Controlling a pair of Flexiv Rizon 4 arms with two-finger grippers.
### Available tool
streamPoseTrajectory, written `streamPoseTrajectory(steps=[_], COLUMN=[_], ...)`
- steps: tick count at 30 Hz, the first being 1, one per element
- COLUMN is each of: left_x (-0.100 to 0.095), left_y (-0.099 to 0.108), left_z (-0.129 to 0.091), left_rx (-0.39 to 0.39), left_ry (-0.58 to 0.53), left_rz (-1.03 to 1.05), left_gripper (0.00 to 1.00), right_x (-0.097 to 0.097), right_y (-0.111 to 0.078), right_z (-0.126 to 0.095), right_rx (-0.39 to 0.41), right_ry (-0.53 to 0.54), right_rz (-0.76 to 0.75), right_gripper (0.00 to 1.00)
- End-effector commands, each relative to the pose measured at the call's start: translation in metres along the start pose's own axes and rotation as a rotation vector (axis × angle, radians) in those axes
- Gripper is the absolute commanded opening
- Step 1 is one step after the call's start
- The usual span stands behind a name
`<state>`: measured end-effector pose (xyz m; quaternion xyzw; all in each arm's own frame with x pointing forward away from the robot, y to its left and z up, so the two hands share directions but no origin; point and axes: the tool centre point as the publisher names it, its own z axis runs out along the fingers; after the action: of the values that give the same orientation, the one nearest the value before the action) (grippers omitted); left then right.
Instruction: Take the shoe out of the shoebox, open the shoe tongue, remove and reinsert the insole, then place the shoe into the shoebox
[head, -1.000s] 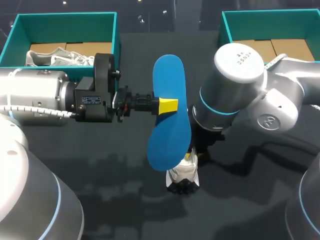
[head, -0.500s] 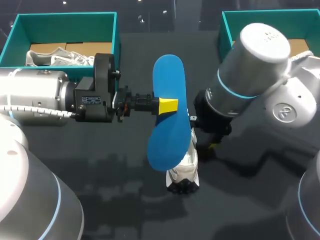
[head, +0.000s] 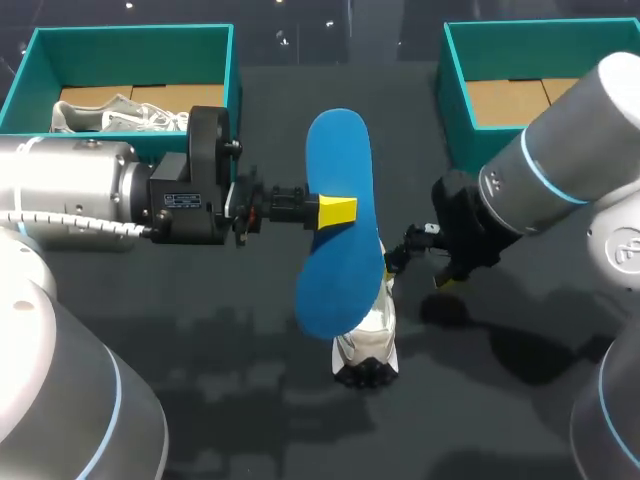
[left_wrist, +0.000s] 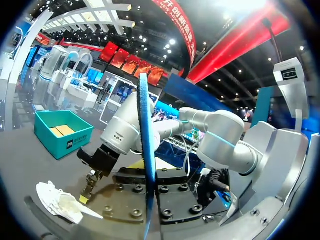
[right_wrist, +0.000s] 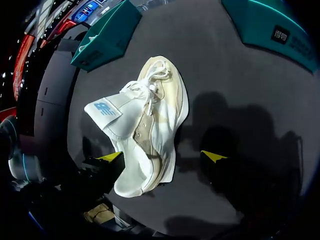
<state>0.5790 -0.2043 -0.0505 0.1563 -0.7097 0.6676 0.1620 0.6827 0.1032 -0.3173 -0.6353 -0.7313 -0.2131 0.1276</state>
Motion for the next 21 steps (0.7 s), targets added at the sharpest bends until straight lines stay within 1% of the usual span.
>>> streamPoseTrajectory(steps=[1,3,5,6,10,12,13,15,21], left_x=[-0.009,-0.012,-0.014,-0.017,-0.027,-0.033,-0.036,-0.045,-0.045], left_y=[-0.006,-0.012,-0.016,-0.018,-0.019,-0.019,-0.020,-0.019,-0.019], left_z=[0.009,0.008,0.007,0.006,0.003,0.004,0.004,0.005,0.005], left_rx=[0.000,0.013,0.022,0.034,0.016,0.017,0.015,-0.002,-0.002], left_ry=[0.002,0.008,0.010,0.028,0.030,0.044,0.046,0.029,0.029], left_rz=[0.133,0.242,0.337,0.398,0.649,0.788,0.885,1.149,1.149], left_gripper=[0.00,0.00,0.00,0.00,0.00,0.00,0.00,0.00,0.00], right_x=[-0.011,-0.011,-0.009,-0.008,-0.001,0.001,0.001,0.002,0.002], right_y=[-0.001,0.004,0.009,0.012,0.024,0.029,0.030,0.034,0.035], right_z=[-0.018,-0.025,-0.034,-0.037,-0.050,-0.056,-0.058,-0.063,-0.065], right_rx=[-0.010,-0.006,-0.021,-0.017,-0.016,-0.031,-0.047,-0.065,-0.064], right_ry=[0.187,0.217,0.254,0.263,0.318,0.376,0.425,0.525,0.531], right_rz=[-0.002,0.007,0.006,0.009,0.004,-0.006,-0.009,-0.040,-0.044], right_gripper=[1.00,1.00,1.00,1.00,1.00,1.00,1.00,1.00,1.00])
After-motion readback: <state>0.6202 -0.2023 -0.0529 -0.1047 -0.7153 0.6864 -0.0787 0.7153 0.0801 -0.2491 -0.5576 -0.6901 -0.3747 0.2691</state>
